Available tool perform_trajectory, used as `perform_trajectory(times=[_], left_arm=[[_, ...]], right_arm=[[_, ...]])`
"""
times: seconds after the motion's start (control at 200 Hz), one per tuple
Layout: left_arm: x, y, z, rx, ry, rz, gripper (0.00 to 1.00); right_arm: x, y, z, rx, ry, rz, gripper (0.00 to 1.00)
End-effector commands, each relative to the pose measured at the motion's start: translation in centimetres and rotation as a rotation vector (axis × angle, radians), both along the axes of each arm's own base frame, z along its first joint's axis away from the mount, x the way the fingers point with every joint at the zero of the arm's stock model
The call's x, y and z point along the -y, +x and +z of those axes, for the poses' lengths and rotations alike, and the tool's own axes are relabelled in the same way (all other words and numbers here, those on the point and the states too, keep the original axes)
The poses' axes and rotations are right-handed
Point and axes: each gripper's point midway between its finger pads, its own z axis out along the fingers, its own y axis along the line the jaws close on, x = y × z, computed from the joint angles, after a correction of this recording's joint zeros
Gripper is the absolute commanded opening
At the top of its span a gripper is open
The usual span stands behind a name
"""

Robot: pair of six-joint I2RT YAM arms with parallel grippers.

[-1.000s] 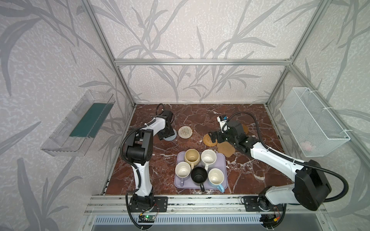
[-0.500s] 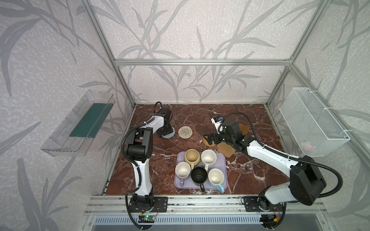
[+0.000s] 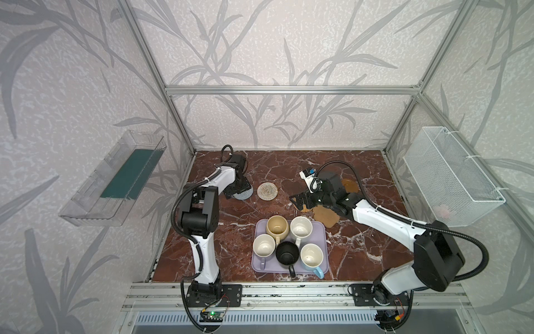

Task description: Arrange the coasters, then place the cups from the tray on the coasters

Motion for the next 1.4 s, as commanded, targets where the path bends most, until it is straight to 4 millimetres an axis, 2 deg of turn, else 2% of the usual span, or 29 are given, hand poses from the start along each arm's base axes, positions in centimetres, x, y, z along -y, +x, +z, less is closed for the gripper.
perform_trajectory(times=[0.0,0.19,0.285,0.36,0.745,1.01,1.395], left_arm=[[0.6,0.1,5.3,0.091,0.001,-0.018,0.83],[5.7,-0.5,8.1,0.182,-0.105,-0.147,0.83],[8.4,-0.9,7.7,0.180,-0.173,-0.199,0.75],[9.5,-1.0,6.6,0.161,-0.180,-0.219,0.70],[11.0,-1.1,-0.2,0.050,-0.136,-0.216,0.60],[11.7,-0.8,-2.5,0.043,-0.164,-0.185,0.57],[12.5,-0.5,-4.4,0.001,-0.177,-0.182,0.55]], right_arm=[[-0.4,-0.1,0.7,-0.022,0.002,0.010,1.00],[0.4,-0.4,1.2,-0.077,-0.010,-0.049,0.99],[0.9,-0.7,1.1,-0.081,-0.018,-0.054,0.99],[1.2,-1.0,0.8,-0.086,-0.025,-0.057,0.99],[1.9,-1.9,-0.8,-0.131,-0.049,-0.070,0.99],[1.9,-1.5,-1.5,-0.156,-0.047,-0.103,0.99],[1.9,-1.4,-1.7,-0.153,-0.058,-0.097,0.99]])
